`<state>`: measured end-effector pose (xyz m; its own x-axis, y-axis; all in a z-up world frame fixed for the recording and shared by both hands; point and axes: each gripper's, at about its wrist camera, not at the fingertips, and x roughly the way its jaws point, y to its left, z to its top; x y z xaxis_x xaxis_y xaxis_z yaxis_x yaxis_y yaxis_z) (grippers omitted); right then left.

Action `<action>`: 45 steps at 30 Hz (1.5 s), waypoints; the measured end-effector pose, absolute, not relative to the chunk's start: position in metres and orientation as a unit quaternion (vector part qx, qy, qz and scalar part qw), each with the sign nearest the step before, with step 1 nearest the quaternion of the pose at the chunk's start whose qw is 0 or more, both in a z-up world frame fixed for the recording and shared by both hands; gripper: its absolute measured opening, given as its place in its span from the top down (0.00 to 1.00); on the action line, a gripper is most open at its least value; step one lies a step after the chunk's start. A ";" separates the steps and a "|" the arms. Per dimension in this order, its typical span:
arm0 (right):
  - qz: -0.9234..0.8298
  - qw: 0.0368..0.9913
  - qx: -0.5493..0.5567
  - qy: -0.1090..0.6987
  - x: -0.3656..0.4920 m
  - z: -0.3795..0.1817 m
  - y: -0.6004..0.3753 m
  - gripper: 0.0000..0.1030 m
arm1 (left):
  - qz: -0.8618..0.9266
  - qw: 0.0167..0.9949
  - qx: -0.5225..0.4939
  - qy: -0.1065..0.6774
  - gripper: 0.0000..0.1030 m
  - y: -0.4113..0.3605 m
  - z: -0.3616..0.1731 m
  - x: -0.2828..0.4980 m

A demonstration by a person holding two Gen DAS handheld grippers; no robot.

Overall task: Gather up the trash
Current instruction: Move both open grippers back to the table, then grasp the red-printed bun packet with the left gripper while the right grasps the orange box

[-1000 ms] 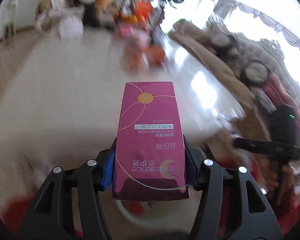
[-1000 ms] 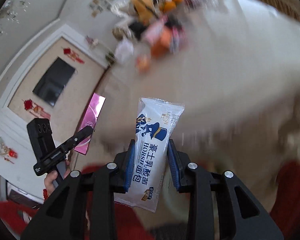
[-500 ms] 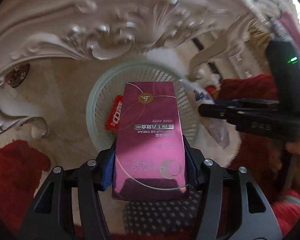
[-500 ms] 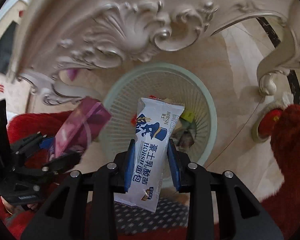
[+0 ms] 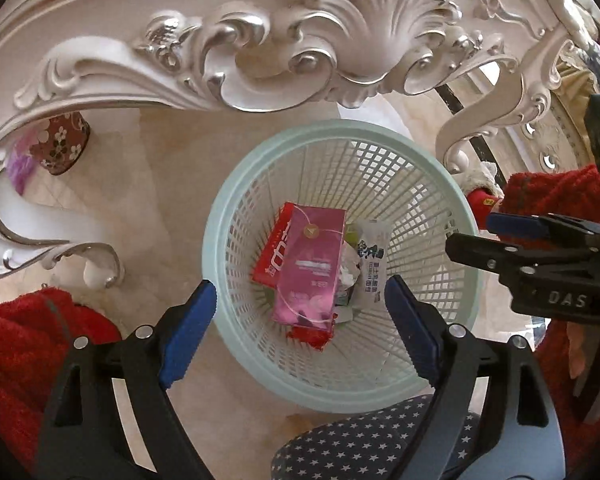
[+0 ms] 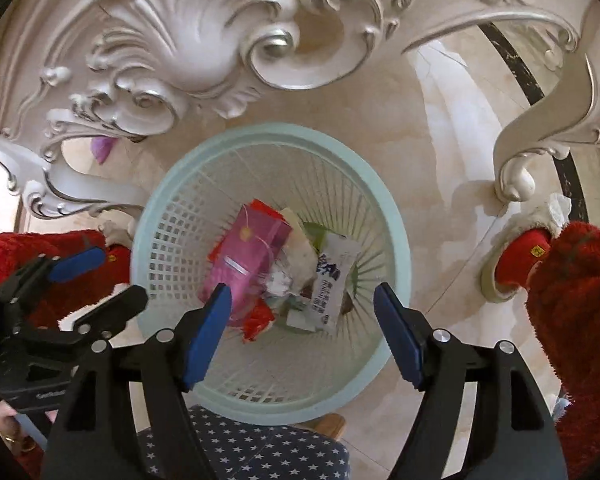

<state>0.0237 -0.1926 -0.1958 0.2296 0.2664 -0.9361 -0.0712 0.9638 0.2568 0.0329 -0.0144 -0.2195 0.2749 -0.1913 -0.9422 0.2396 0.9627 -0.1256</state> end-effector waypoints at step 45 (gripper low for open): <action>0.129 0.907 0.076 0.393 0.243 0.098 -0.165 0.19 | -0.116 0.918 0.004 0.379 0.14 0.001 0.008 0.258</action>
